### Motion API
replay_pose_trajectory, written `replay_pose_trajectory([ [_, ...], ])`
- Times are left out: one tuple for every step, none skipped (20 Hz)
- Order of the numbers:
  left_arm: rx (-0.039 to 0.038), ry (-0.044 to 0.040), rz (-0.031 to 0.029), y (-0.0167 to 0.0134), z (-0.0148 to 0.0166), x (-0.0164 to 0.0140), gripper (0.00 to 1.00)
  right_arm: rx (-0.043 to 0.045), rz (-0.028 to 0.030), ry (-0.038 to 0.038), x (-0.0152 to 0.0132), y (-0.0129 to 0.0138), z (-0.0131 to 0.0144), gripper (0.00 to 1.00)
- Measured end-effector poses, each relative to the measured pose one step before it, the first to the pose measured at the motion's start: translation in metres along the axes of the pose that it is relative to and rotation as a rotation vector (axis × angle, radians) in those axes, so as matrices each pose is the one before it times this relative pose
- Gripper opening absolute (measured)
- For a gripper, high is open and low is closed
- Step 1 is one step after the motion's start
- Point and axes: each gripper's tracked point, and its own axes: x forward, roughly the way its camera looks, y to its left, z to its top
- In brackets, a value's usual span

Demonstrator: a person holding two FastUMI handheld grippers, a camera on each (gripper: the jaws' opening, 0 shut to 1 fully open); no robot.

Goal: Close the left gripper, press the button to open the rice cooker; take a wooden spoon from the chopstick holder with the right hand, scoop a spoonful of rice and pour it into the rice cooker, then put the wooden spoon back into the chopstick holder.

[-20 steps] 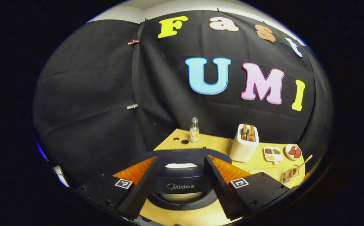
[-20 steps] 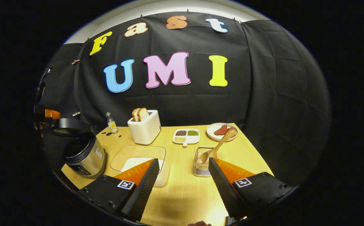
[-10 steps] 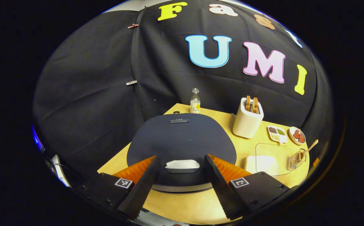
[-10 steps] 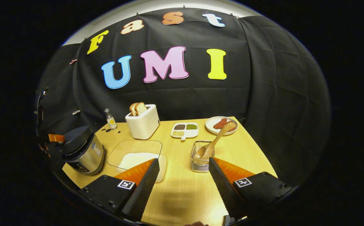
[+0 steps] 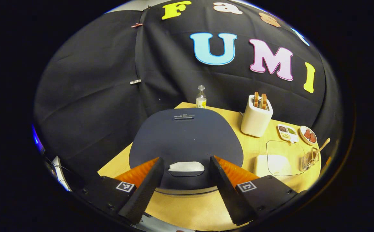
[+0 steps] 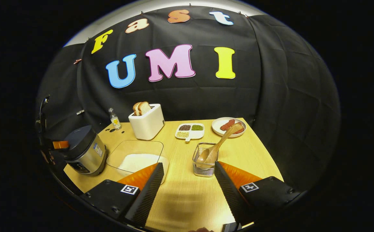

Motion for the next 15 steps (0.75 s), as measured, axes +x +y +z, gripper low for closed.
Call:
replay_pose_trajectory([
  [0.00102, -0.00644, 0.00112, 0.00045, 0.00103, 0.00050, 1.00, 0.00097, 0.00621, 0.00121, 0.00136, -0.00164, 0.00059, 0.99],
  [-0.00356, -0.00270, -0.00345, -0.00093, 0.00106, 0.00101, 1.00, 0.00027, 0.00643, -0.00092, 0.00129, -0.00176, 0.00020, 0.99],
  [0.00149, -0.01049, -0.00681, -0.00132, 0.00221, -0.00186, 1.00, -0.00133, 0.00365, -0.00476, 0.00026, -0.00149, 0.00051, 0.99],
  [0.00558, -0.01064, -0.00274, -0.00077, 0.00138, 0.00231, 1.00, -0.00245, 0.00061, -0.00334, 0.00096, -0.00156, 0.00025, 0.99],
  [0.00414, -0.00235, -0.00293, -0.00099, -0.00003, -0.00051, 1.00, -0.00354, 0.00681, -0.00519, 0.00015, 0.00006, -0.00016, 0.99],
  [0.00336, -0.01997, 0.01657, 0.00092, 0.00368, -0.00538, 0.99, -0.00926, 0.00860, -0.00907, -0.00066, 0.00207, 0.00198, 0.99],
  [0.00214, -0.03138, 0.01600, -0.00016, 0.00744, -0.00587, 0.99, -0.01631, 0.00525, -0.00239, -0.00307, 0.00114, 0.00087, 0.99],
  [0.01027, -0.04213, -0.01000, -0.00608, 0.01017, -0.00883, 0.96, -0.01587, -0.00168, -0.00765, -0.00483, -0.00002, 0.00268, 0.99],
  [0.01579, -0.05955, -0.02153, -0.00966, 0.01385, -0.01068, 0.96, -0.01057, -0.00171, -0.01832, -0.00819, 0.00083, 0.00626, 0.99],
  [0.01766, -0.05174, -0.02704, -0.01026, 0.01354, -0.00958, 0.96, -0.00795, -0.00333, -0.02924, -0.00951, 0.00358, 0.01012, 0.99],
  [0.01181, -0.03209, -0.02847, -0.00814, 0.01074, -0.00954, 0.95, -0.01082, -0.01201, -0.02750, -0.01004, 0.00305, 0.00866, 0.99],
  [0.00725, -0.02953, -0.03369, -0.00839, 0.00924, -0.01009, 0.94, -0.01289, -0.02583, -0.01858, -0.00900, 0.00078, 0.00825, 0.98],
  [0.00232, -0.03086, -0.03258, -0.00818, 0.01060, -0.00972, 0.94, -0.00786, -0.02860, -0.02245, -0.01045, 0.00023, 0.00901, 0.99],
  [0.00526, -0.03104, -0.03062, -0.00836, 0.01022, -0.01034, 0.94, -0.00800, -0.01216, -0.02671, -0.00851, 0.00348, 0.01028, 0.99],
  [0.01237, -0.02488, -0.01464, -0.00453, 0.00907, -0.01053, 0.94, -0.01401, -0.02054, -0.03336, -0.00975, 0.00282, 0.01387, 0.99],
])
